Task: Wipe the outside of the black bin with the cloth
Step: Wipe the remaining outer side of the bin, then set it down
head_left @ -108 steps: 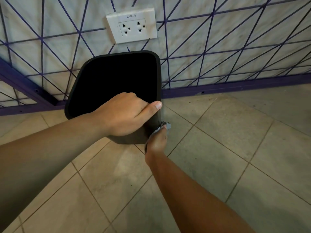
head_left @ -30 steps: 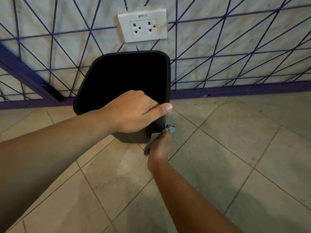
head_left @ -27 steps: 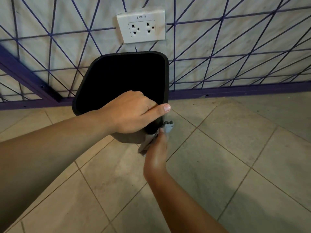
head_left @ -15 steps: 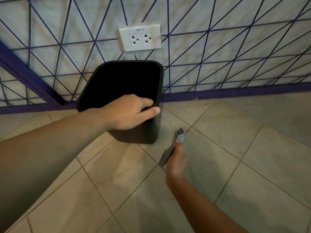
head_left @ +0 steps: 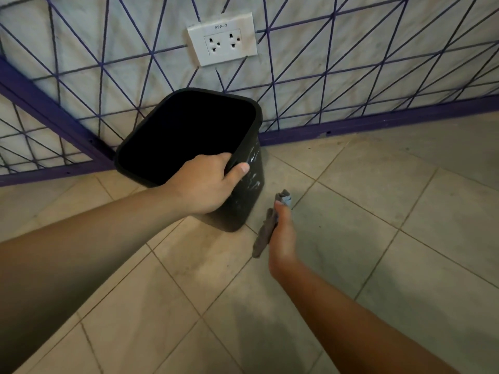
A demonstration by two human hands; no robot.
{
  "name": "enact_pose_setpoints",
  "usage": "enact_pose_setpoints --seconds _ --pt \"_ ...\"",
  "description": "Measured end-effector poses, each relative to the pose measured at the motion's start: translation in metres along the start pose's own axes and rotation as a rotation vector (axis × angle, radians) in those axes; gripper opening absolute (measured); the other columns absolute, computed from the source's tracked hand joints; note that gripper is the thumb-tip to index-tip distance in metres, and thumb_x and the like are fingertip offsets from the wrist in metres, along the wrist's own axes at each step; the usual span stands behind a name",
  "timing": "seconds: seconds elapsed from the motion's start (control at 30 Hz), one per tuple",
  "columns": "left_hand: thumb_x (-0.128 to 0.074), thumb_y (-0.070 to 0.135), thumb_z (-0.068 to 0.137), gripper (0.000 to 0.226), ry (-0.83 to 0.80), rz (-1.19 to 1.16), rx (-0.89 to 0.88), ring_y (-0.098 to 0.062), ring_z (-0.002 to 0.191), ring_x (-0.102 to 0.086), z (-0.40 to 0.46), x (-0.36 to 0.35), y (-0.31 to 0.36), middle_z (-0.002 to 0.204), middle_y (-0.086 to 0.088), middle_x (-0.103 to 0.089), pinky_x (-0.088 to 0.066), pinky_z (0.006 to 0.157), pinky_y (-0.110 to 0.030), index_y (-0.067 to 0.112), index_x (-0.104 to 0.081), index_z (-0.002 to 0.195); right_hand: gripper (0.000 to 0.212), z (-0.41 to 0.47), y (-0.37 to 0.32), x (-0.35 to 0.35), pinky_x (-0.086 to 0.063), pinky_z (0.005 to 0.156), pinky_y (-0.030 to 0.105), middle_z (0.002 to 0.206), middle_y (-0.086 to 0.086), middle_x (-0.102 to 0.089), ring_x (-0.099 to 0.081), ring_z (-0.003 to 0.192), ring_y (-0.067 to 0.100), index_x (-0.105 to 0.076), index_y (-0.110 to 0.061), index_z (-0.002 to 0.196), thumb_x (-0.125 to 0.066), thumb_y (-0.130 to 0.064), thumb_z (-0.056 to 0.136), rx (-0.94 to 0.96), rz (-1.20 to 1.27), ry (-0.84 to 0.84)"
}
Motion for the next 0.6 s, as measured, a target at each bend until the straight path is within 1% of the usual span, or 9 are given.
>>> enact_pose_setpoints --seconds 0.07,0.1,0.17,0.23,0.27,0.3,0.37,0.5,0.6 --pt "-0.04 0.048 0.101 0.042 -0.016 -0.064 0.007 -0.019 0.094 -0.066 -0.002 0.001 0.002 0.101 -0.003 -0.07 -0.055 0.086 -0.043 0.014 -0.062 0.113 0.032 0.005 0.005 -0.009 -0.049 0.085 0.03 0.103 0.007 -0.065 -0.061 0.091 0.019 -0.066 -0.016 0.125 -0.044 -0.038 0.117 0.011 -0.009 -0.012" --pt "-0.042 0.047 0.101 0.039 -0.023 -0.086 0.006 -0.018 0.087 -0.066 -0.004 0.001 0.002 0.093 -0.004 -0.069 -0.056 0.081 -0.044 0.014 -0.062 0.104 0.035 0.004 0.007 -0.015 -0.048 0.077 0.026 0.094 0.003 -0.063 -0.061 0.084 0.015 -0.066 -0.014 0.124 -0.043 -0.04 0.117 0.026 -0.001 -0.026" --pt "-0.042 0.048 0.1 0.038 -0.027 -0.119 -0.023 -0.019 0.077 -0.066 -0.007 0.0 0.005 0.083 -0.004 -0.068 -0.055 0.074 -0.047 0.014 -0.06 0.093 0.064 0.01 0.016 -0.038 -0.057 0.076 0.021 0.103 0.008 -0.067 -0.07 0.088 0.011 -0.055 -0.005 0.154 -0.043 -0.053 0.115 0.052 0.067 -0.056" --pt "-0.042 0.048 0.1 0.04 -0.012 -0.116 -0.048 -0.018 0.071 -0.064 -0.008 -0.002 0.008 0.076 -0.003 -0.066 -0.053 0.067 -0.045 0.015 -0.058 0.086 0.096 0.016 0.024 -0.066 -0.063 0.104 0.028 0.154 0.02 -0.059 -0.068 0.137 0.016 -0.029 -0.019 0.176 -0.046 -0.075 0.1 0.08 0.215 -0.074" --pt "-0.041 0.047 0.1 0.04 -0.003 -0.108 -0.048 -0.017 0.068 -0.063 -0.008 -0.003 0.009 0.072 -0.001 -0.064 -0.051 0.064 -0.042 0.015 -0.056 0.082 0.115 0.016 0.026 -0.077 -0.052 0.124 0.041 0.177 0.011 -0.041 -0.047 0.161 0.02 -0.019 -0.028 0.179 -0.048 -0.085 0.084 0.07 0.307 -0.058" --pt "-0.041 0.047 0.1 0.04 0.0 -0.109 -0.047 -0.016 0.065 -0.061 -0.007 -0.003 0.01 0.069 -0.001 -0.062 -0.049 0.061 -0.039 0.015 -0.054 0.078 0.131 0.017 0.028 -0.087 -0.039 0.135 0.051 0.184 0.003 -0.028 -0.029 0.171 0.023 -0.011 -0.033 0.18 -0.047 -0.091 0.068 0.046 0.386 -0.026" --pt "-0.041 0.046 0.1 0.041 -0.016 -0.136 -0.045 -0.016 0.065 -0.061 -0.005 -0.004 0.01 0.069 -0.001 -0.062 -0.049 0.061 -0.037 0.015 -0.054 0.078 0.142 0.021 0.031 -0.098 -0.03 0.137 0.057 0.186 0.0 -0.024 -0.021 0.174 0.025 -0.003 -0.033 0.179 -0.046 -0.09 0.057 -0.001 0.462 0.057" --pt "-0.039 0.047 0.1 0.045 -0.029 -0.154 -0.052 -0.016 0.062 -0.06 0.001 -0.003 0.007 0.064 0.0 -0.06 -0.045 0.059 -0.031 0.014 -0.053 0.073 0.113 0.037 0.024 -0.098 -0.041 0.131 0.057 0.184 0.008 -0.028 -0.035 0.167 0.033 -0.028 -0.029 0.176 -0.05 -0.082 0.079 -0.113 0.565 0.083" --pt "-0.036 0.051 0.099 0.049 -0.03 -0.178 -0.049 -0.017 0.07 -0.065 0.005 -0.004 0.003 0.071 -0.001 -0.066 -0.052 0.068 -0.039 0.012 -0.059 0.079 0.076 0.024 0.009 -0.1 -0.051 0.124 0.049 0.163 0.015 -0.06 -0.06 0.149 0.034 -0.046 -0.016 0.167 -0.052 -0.056 0.103 -0.127 0.594 0.079"
Point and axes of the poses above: each hand's wrist, its own z-axis towards the middle knuckle, its own x-axis out of the back of the hand, y = z × x, the point moved 1 cm from there along z, towards the middle knuckle
